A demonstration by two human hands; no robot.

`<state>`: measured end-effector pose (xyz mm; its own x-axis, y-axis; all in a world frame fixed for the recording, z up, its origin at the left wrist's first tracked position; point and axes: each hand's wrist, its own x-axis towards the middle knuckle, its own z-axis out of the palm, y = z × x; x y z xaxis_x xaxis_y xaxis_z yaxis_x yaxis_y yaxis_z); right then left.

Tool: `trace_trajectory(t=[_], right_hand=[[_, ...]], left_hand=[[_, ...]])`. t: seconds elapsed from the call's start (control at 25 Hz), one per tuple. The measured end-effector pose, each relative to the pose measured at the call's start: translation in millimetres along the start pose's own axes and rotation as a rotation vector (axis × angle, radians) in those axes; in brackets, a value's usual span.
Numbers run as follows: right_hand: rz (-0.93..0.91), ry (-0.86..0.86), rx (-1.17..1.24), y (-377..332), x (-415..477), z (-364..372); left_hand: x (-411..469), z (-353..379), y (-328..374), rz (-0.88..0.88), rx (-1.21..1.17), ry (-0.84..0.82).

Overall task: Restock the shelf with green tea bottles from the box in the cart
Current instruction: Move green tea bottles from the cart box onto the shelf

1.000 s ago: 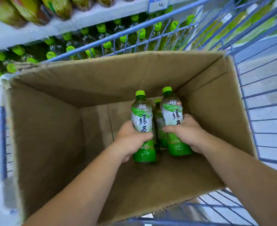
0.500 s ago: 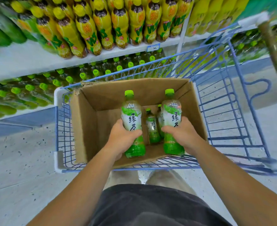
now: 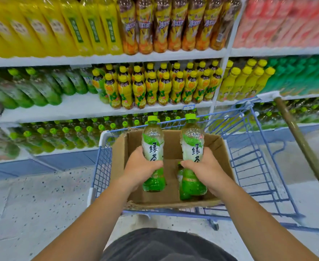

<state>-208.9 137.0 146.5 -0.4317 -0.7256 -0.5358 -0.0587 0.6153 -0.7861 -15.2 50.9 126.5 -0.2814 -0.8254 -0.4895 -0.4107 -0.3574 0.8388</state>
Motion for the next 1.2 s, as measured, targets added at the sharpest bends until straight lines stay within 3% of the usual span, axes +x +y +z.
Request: trace_trajectory(t=[0.24, 0.56, 0.88, 1.2], right_hand=[[-0.182, -0.118, -0.072, -32, -31, 17], [-0.346, -0.302, -0.128, -95, -78, 82], [-0.419, -0.369, -0.159, -137, -102, 194], [-0.378, -0.26, -0.046, -161, -112, 347]], left_hand=[[-67, -38, 19, 0.115, -0.054, 0.185], [-158, -115, 18, 0.125, -0.114, 0.436], [-179, -227, -17, 0.173, -0.12, 0.518], [-166, -370, -52, 0.231, 0.054, 0.453]])
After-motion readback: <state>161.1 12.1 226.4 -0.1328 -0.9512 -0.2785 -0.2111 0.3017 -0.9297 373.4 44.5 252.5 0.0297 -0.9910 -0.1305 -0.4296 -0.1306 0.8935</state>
